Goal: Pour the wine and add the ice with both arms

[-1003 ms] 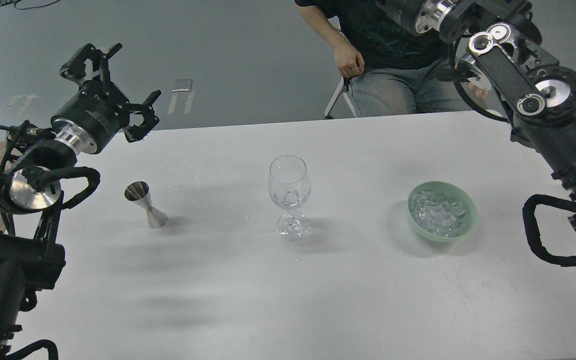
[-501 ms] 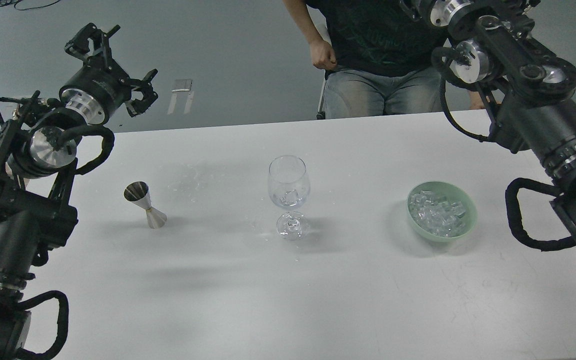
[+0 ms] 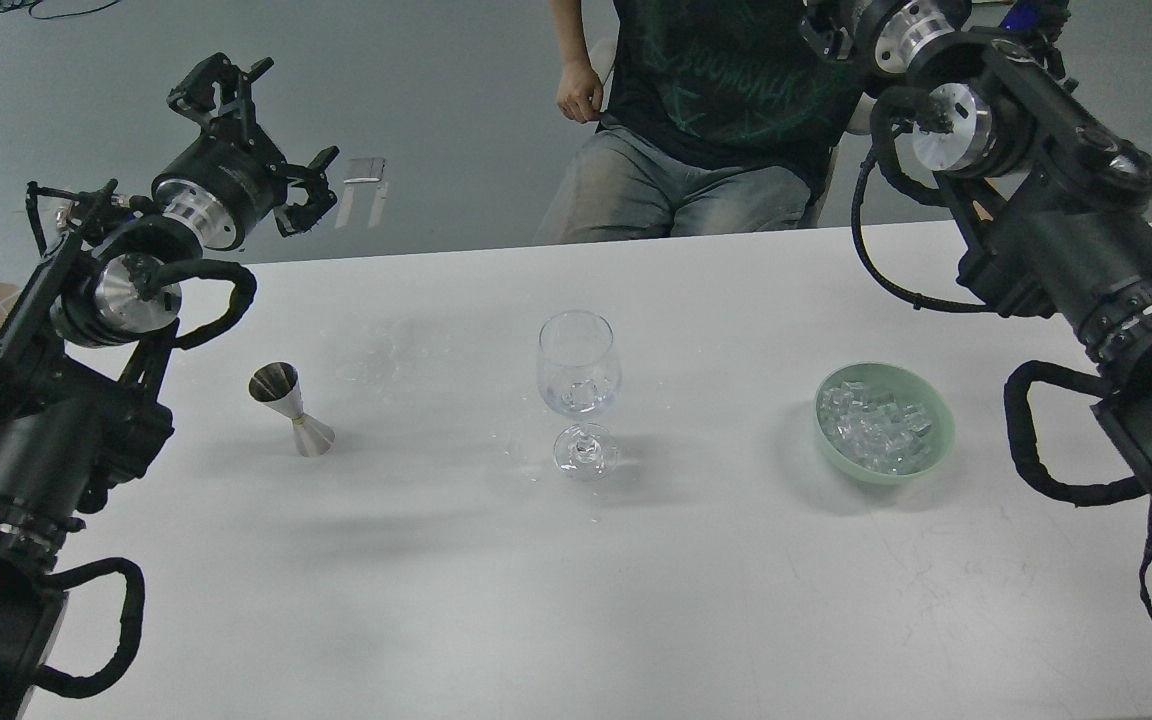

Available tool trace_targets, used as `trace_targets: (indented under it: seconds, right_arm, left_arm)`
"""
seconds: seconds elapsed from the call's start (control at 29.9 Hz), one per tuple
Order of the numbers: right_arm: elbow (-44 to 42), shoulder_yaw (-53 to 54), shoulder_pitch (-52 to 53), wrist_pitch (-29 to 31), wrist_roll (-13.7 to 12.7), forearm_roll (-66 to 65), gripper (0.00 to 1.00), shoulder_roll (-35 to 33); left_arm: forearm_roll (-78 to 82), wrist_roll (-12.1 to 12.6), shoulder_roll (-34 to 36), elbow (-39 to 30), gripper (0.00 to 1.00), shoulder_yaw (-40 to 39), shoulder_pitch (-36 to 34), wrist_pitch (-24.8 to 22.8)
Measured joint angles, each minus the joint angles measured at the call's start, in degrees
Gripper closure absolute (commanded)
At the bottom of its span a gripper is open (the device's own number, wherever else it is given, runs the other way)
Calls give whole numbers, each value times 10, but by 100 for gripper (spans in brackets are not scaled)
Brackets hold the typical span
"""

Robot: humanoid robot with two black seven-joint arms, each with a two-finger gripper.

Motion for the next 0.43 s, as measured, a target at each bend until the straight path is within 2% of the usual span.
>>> trace_targets:
  seconds: [0.1,0.17,0.33,0.43]
  right_arm:
    - [17,0,-13,1,2,1,0,-2]
    - [37,-1,-24,1,6,1,0,-4]
    - [69,-1,-42,9,12,2,0,-9]
    - [68,0,-45,49,14,15,0,-11]
  left_arm:
    - [-30,-23,2,-6,2,0,0,-5]
    - [-49,-29,5,-17,2,1,2,-22]
    - [-85,-35,8,-27,2,-3,8,-71]
    - [-109,-35,6,-23,2,-6,8,-91]
